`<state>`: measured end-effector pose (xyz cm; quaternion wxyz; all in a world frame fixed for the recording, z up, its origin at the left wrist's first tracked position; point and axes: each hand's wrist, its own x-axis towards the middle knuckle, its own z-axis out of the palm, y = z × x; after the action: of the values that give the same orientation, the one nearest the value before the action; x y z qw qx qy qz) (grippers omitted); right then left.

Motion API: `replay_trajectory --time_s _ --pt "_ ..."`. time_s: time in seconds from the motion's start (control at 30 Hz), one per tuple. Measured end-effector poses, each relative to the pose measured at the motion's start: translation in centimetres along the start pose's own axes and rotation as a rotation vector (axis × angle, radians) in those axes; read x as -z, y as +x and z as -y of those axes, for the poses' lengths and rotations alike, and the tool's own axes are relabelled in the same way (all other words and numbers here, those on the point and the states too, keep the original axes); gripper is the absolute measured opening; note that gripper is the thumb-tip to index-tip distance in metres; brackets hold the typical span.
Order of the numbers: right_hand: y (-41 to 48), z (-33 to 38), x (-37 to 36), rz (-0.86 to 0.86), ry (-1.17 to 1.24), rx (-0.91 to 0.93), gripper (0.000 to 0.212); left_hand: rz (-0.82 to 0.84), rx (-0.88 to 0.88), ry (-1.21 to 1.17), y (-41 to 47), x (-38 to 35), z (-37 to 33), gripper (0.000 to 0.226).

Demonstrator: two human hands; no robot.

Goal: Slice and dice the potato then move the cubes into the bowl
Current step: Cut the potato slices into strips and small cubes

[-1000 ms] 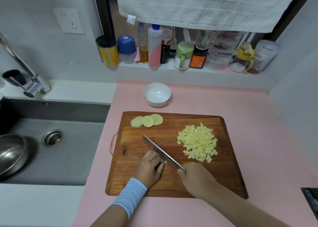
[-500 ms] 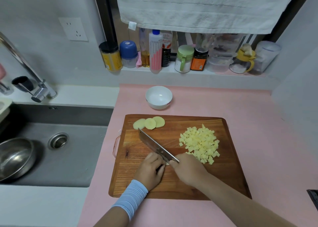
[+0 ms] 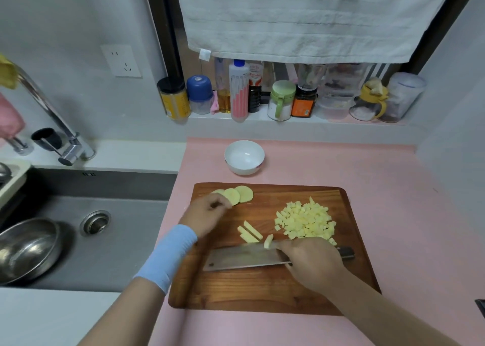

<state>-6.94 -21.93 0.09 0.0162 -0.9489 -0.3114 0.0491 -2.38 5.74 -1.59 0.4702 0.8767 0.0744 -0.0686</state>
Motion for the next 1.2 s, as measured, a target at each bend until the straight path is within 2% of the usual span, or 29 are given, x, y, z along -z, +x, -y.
replay_trajectory --time_s 0.07,0.1,0.17,0.3,0.43,0.5,0.6,0.7,0.87,0.97,1.03,1.13,1.2 --pt "0.2 0.1 -0.5 -0.032 -0.118 0.051 0.036 0.315 -0.027 0.078 0.1 -1.9 -1.6 0.008" --pt "0.3 0.0 -0.7 -0.027 -0.151 0.065 0.040 0.433 -0.014 0.108 0.0 -3.2 -2.0 0.010" --pt "0.6 -0.1 -1.2 -0.025 -0.177 0.061 0.043 0.549 0.020 0.183 0.3 -5.5 -2.1 0.020" --pt "0.6 -0.2 -1.1 -0.033 -0.169 0.043 0.042 0.500 -0.016 0.272 1.5 -7.0 -1.7 0.020" --pt "0.4 -1.2 -1.6 -0.013 -0.151 0.037 0.037 0.412 0.020 0.145 2.4 -6.2 -1.3 0.018" --pt "0.0 -1.7 -1.0 -0.040 -0.077 0.012 0.032 0.312 0.049 0.107 3.4 -5.4 -1.0 0.015" --pt "-0.9 -3.1 -0.3 -0.019 0.043 -0.086 0.028 0.161 0.112 0.032 5.3 -4.0 0.2 0.011" --pt "-1.7 -4.6 -0.5 -0.032 0.180 -0.228 0.025 0.123 0.130 0.060 5.9 -3.5 1.5 0.010" --pt "-1.6 -5.5 -0.8 -0.049 0.476 -0.508 0.018 0.174 0.030 0.177 5.7 -5.6 2.7 0.019" --pt "-0.6 -5.0 -1.0 -0.057 0.597 -0.597 0.020 0.230 -0.091 0.373 5.6 -6.5 2.5 0.020" --pt "0.0 -4.4 -1.1 -0.053 0.658 -0.636 0.019 0.255 -0.170 0.449 5.3 -6.6 2.2 0.033" --pt "0.5 -3.4 -1.3 -0.052 0.700 -0.665 0.017 0.354 -0.279 0.428 4.3 -6.4 2.0 0.060" --pt "0.7 -2.9 -1.5 -0.038 0.711 -0.674 0.017 0.443 -0.402 0.577 3.4 -6.7 2.2 0.085"
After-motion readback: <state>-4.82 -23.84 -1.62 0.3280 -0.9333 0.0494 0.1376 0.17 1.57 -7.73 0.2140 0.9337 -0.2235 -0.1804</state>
